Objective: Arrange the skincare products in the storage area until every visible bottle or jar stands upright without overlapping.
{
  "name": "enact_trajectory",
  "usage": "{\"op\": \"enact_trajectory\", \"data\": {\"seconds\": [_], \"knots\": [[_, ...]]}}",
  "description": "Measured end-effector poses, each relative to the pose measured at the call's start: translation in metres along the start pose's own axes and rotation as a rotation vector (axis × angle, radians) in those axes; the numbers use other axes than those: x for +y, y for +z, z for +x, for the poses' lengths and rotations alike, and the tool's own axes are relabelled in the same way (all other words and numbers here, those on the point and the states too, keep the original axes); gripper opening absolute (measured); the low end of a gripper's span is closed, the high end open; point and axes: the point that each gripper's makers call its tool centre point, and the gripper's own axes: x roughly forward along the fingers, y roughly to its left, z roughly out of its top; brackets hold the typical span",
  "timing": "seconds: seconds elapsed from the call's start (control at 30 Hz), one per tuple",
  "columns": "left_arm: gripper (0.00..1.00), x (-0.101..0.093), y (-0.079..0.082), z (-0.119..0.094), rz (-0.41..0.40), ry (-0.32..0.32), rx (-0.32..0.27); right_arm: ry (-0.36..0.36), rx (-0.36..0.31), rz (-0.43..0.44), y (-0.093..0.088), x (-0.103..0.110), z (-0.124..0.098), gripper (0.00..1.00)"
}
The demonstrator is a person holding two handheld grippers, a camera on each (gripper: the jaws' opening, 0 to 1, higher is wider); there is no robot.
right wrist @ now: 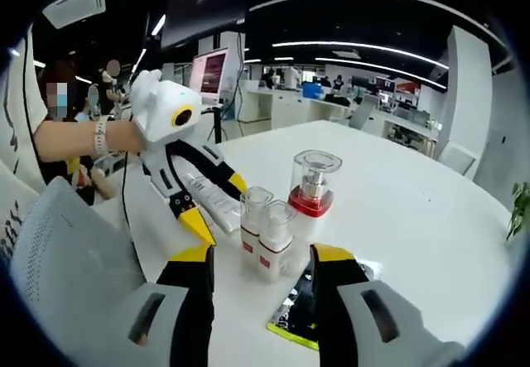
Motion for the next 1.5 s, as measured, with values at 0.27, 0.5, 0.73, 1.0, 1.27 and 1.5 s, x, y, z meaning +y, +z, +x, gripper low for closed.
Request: {"op": "enact_trajectory", "data": {"seconds": [0.27,0.5,0.73,1.0,1.27,1.5], "knots": [[0.58,-0.006,0.021,-0.024,-0.061,0.054,-0.033,-0.034,0.017,-0.001,0.007,-0.005,-0.012,0.58],[0.65,0.002,0.027,-0.045,-0.105,0.148,-0.014,-0.042,0.047,-0.010,0.014,-0.005,-0.023,0.70],[0.80,0.002,0.026,-0.064,-0.118,0.185,0.010,-0.040,0.075,-0.022,0.019,-0.004,-0.033,0.81],[0.91,-0.002,0.014,-0.078,-0.120,0.199,0.058,-0.036,0.105,-0.047,0.017,-0.002,-0.036,0.87],[0.99,-0.008,0.006,-0.085,-0.126,0.194,0.086,-0.008,0.121,-0.064,0.020,0.006,-0.036,0.93],[0.99,-0.007,-0.003,-0.091,-0.111,0.194,0.116,0.005,0.106,-0.064,0.023,0.011,-0.036,0.99]]}}
